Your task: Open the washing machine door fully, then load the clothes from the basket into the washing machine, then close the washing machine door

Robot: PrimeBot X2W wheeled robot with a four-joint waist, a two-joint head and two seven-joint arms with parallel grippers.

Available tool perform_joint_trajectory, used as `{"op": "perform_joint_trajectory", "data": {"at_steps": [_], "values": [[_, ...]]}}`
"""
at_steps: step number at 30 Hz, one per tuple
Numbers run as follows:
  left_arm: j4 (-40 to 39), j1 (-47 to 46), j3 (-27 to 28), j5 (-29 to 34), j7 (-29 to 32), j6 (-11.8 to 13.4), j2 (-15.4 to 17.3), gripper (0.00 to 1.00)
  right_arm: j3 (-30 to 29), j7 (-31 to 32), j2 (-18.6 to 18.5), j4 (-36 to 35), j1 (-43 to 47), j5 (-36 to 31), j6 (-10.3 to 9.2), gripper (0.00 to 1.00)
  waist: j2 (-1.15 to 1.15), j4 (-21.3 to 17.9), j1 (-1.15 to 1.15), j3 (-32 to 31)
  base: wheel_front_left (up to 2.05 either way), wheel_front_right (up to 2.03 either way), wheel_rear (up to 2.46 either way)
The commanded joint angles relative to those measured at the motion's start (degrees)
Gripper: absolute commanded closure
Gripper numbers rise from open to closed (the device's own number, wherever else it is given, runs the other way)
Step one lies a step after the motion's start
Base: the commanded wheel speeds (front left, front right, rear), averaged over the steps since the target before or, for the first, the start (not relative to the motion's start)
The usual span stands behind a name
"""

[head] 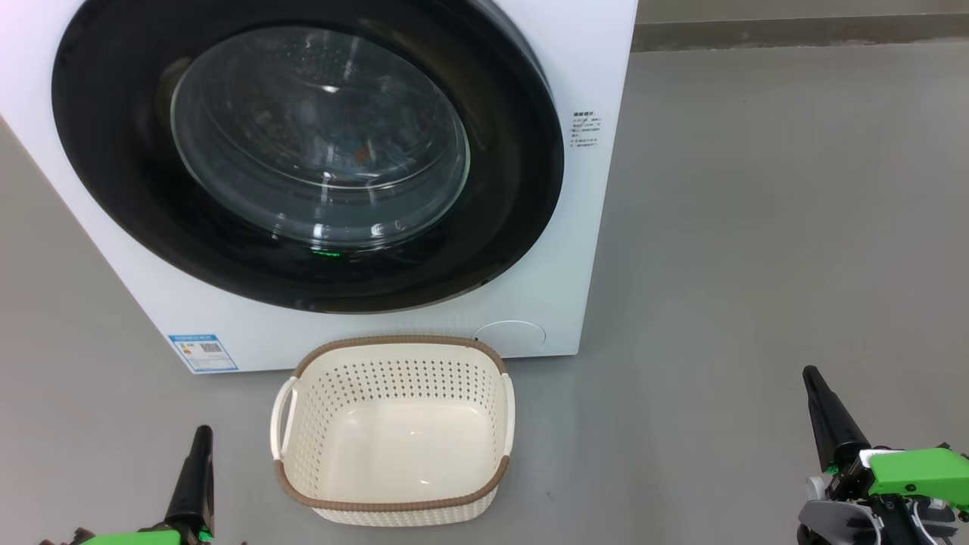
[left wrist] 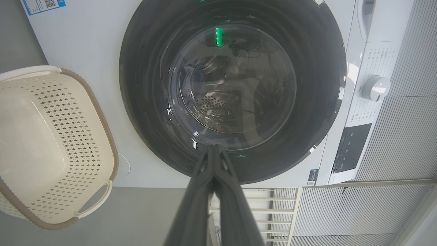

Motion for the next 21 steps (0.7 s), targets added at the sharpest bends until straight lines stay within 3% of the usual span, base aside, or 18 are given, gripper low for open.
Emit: {"op": "perform_joint_trajectory", "data": {"at_steps": [1,21], "values": [[-1.8,-2.4,1.5,-0.5,0.3,0.0,0.5,1.00,1.0,0.3,-0.5,-1.7,-2.5,0.2,0.01,1.00,0.00,0.0,0.00,0.0,0.00,0.00,0.00],[-1.8,-2.4,1.5,-0.5,0.3,0.0,0.5,1.00,1.0,0.3,-0.5,-1.7,-2.5,0.2,0.01,1.00,0.00,0.0,0.00,0.0,0.00,0.00,0.00]]}}
